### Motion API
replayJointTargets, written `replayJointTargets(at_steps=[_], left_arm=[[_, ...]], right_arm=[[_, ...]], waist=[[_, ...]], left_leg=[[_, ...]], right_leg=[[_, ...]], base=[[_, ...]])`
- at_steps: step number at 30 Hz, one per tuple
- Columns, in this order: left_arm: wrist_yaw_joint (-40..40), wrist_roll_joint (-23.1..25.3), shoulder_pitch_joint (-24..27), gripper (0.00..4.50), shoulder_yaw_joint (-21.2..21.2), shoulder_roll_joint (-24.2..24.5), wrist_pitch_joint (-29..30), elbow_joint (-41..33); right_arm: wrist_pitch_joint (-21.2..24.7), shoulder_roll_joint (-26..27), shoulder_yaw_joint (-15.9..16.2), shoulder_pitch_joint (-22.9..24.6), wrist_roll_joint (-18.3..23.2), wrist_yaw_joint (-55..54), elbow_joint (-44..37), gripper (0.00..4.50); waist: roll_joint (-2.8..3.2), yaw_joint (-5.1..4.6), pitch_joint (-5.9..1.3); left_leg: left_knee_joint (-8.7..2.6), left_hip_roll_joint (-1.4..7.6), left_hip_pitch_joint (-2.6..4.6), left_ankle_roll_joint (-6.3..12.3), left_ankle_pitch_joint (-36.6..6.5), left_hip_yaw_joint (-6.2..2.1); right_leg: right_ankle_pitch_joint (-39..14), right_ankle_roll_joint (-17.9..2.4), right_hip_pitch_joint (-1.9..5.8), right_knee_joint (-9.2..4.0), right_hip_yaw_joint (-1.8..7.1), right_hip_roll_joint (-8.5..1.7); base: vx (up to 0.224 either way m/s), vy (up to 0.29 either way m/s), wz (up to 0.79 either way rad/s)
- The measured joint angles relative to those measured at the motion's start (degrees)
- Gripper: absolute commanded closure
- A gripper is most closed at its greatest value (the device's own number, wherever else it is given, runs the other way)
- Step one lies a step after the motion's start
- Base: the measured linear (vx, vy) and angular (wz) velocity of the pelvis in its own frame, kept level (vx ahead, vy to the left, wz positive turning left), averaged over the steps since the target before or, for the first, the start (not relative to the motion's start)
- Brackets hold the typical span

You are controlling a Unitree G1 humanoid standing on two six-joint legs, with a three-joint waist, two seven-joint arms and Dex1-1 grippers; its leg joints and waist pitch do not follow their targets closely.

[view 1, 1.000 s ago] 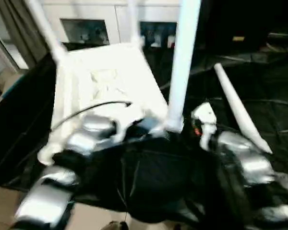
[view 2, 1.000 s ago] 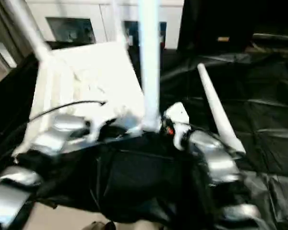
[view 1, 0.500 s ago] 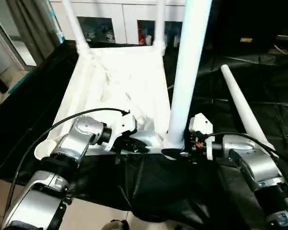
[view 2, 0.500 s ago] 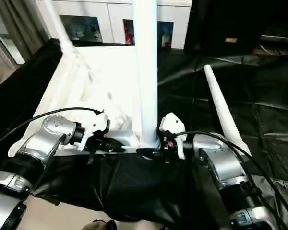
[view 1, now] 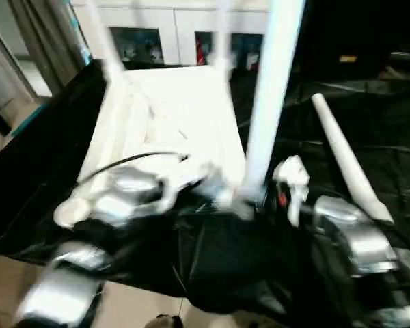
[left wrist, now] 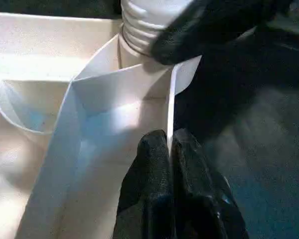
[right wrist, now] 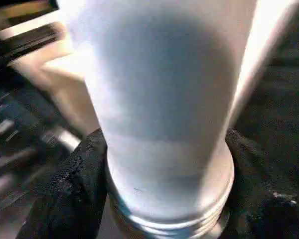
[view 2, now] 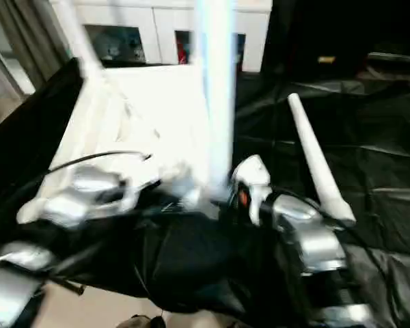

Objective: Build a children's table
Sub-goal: Rotate leg to tighten

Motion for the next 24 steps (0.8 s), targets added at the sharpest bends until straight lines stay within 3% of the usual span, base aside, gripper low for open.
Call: replayJointTargets(at_steps=[3,9,11,15,17,24], left_arm=[[7.43,0.94,-2.45,4.5,0.44,-3.75,1.64,3.25],[13.53,2.0,-4.26,4.5,0.92,-7.02,2.08,6.0],[13.63,2.09,-4.27,4.5,0.92,-7.12,1.88,6.0],[12.42,2.14,-4.16,4.5,0.92,-6.73,1.21,5.79],[10.56,2.09,-3.53,4.5,0.8,-5.89,0.54,4.81],[-2.57,0.55,0.17,4.5,0.05,0.48,-3.32,-0.34]], right_arm=[[-1.17,4.21,-2.56,-2.76,-1.73,-10.21,4.19,1.72],[-3.14,7.26,-4.68,-5.8,-3.34,-18.43,8.81,1.72],[-3.79,7.26,-4.87,-5.83,-3.38,-18.32,9.12,1.16],[-4.96,6.2,-5.05,-5.42,-2.99,-14.01,9.01,0.93],[-5.02,4.12,-4.14,-4.79,-2.57,-9.92,8.18,0.57],[-2.37,-5.11,1.02,-0.69,0.99,9.69,0.68,0.57]], waist=[[-0.05,-0.25,0.0],[0.01,-0.28,-0.06],[0.04,-0.27,-0.08],[0.1,-0.28,-0.11],[0.11,-0.26,-0.12],[0.2,-0.02,-0.18]], left_leg=[[0.0,-0.08,-0.02,0.01,0.01,0.0],[-0.07,-0.19,-0.04,0.1,0.06,0.0],[-0.06,-0.21,-0.05,0.11,0.06,0.0],[-0.16,-0.21,-0.07,0.13,0.07,0.0],[-0.21,-0.21,-0.11,0.13,0.07,0.0],[-0.39,-0.03,-0.32,0.42,0.25,-0.01]], right_leg=[[-0.1,0.16,0.01,-0.04,0.05,-0.04],[-0.08,0.16,0.11,-0.21,0.1,-0.1],[-0.04,0.11,0.16,-0.24,0.1,-0.11],[0.16,-0.17,0.15,-0.3,0.09,-0.11],[0.24,-0.16,0.1,-0.3,0.06,-0.11],[0.22,0.18,-0.15,-0.29,-0.09,-0.01]], base=[[0.0,0.0,0.0],[0.0,0.0,0.0],[0.0,0.0,0.0],[0.0,0.0,0.0],[0.0,0.0,0.0],[0.0,0.0,0.0]])
